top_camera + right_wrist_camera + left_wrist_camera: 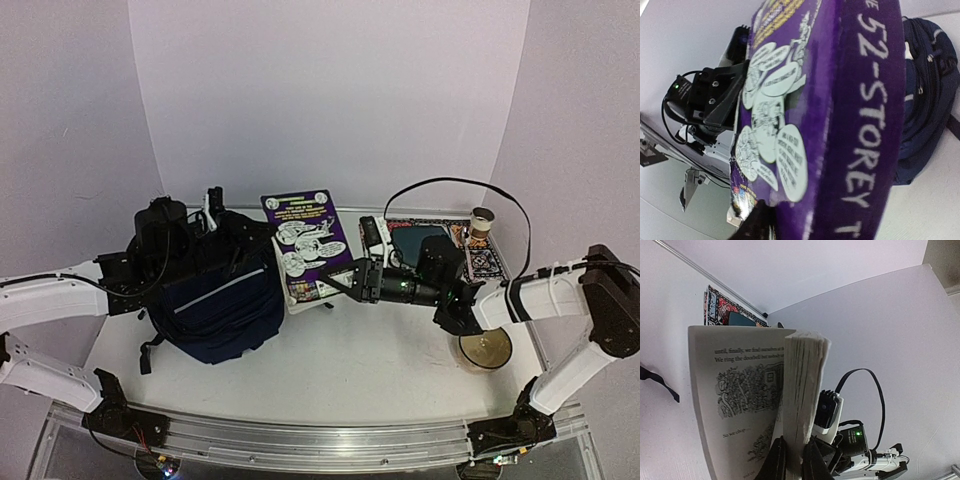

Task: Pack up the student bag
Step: Pass from the left arm to the right, then pass from the right arm to the left

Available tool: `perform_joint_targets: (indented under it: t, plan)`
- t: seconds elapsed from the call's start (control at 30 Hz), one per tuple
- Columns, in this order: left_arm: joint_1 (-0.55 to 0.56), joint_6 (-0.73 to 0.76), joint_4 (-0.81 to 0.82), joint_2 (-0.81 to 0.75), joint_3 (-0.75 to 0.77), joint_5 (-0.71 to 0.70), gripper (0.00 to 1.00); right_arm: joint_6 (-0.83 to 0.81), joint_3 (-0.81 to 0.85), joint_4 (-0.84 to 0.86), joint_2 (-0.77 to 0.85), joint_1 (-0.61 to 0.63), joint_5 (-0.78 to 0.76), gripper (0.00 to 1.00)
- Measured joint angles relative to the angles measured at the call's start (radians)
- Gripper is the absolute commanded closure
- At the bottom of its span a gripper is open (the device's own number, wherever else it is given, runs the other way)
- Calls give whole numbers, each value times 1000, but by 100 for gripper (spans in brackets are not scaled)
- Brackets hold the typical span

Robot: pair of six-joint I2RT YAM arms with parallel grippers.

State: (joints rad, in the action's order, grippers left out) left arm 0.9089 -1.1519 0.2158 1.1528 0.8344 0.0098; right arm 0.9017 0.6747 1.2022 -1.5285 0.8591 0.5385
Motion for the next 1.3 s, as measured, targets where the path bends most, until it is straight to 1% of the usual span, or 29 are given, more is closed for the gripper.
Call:
perform_joint_targets:
  t: [0.1, 0.13, 0.2, 0.27, 0.3, 0.4, 0.5, 0.67, 0.83, 0.93, 1.1, 1.3]
  plan:
    - [0, 4, 16, -36, -46, -37, 76, 1, 23, 10, -3, -1, 27, 98]
    - [0, 6, 22, -47, -61, -53, 70, -2, 29, 3, -3, -1, 33, 100]
    - [1, 10, 29, -62, -82, -79, 55, -35, 45, -23, -3, -1, 46, 100]
    - [0, 9, 26, -73, -99, -108, 43, -85, 70, -85, -1, -1, 52, 100]
    - [0, 2, 14, -78, -103, -126, 36, -120, 89, -146, 4, -1, 49, 100]
    - [0, 4, -40, -91, -104, -178, 24, -253, 164, -381, 26, 2, 7, 100]
    - [0, 2, -117, -104, -97, -224, 15, -402, 266, -621, 42, 2, -79, 100]
    - [0, -27, -225, -104, -37, -258, 8, -630, 414, -904, 48, 15, -262, 100]
    - [0, -63, -275, -73, 52, -260, 3, -848, 492, -1078, 48, 87, -507, 100]
    - [-10, -82, -296, -43, 113, -255, 1, -969, 516, -1134, 40, 145, -658, 100]
    - [-60, -109, -306, 22, 199, -214, 1, -1170, 550, -1170, -14, 224, -913, 100]
    - [-77, -149, -321, 75, 237, -159, 1, -1336, 578, -1178, -94, 258, -1107, 100]
